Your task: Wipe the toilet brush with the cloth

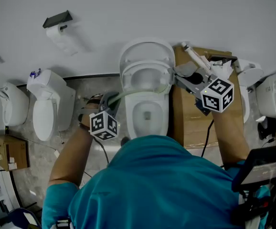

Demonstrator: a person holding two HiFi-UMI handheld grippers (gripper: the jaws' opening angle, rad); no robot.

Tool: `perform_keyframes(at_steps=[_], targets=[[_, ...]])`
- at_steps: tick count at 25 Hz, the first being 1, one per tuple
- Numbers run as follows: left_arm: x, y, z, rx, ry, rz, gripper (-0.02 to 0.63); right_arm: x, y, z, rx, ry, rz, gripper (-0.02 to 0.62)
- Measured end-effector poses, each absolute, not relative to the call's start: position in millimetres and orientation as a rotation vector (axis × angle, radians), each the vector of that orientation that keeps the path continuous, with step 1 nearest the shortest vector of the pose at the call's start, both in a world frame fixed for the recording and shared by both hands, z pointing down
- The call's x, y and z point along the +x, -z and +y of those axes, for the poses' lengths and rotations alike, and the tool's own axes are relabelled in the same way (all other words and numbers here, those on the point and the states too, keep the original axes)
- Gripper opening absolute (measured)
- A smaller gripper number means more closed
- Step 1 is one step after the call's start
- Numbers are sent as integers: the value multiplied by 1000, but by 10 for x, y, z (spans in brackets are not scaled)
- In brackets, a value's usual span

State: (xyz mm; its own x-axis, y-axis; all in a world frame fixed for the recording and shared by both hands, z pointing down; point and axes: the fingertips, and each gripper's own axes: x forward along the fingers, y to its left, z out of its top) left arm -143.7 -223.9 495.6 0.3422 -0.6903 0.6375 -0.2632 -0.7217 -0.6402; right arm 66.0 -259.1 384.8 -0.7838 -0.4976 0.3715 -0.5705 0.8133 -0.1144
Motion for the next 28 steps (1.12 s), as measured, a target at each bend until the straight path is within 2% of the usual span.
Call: perform_keyframes(at_steps=[7,19,28], targets=[[-1552,-6514,-2199,-2260,1668,810,60,741,-4655,-2560,833,-530,-2664,37],[-1297,-9043,-1805,-2218,2144,648,61,1029,-6084,-2333,838,-791,-2612,37],[-1262,-10097,-1689,-2079,2344,628,64,1240,-6688,-2111,826,-895,-2576,37]])
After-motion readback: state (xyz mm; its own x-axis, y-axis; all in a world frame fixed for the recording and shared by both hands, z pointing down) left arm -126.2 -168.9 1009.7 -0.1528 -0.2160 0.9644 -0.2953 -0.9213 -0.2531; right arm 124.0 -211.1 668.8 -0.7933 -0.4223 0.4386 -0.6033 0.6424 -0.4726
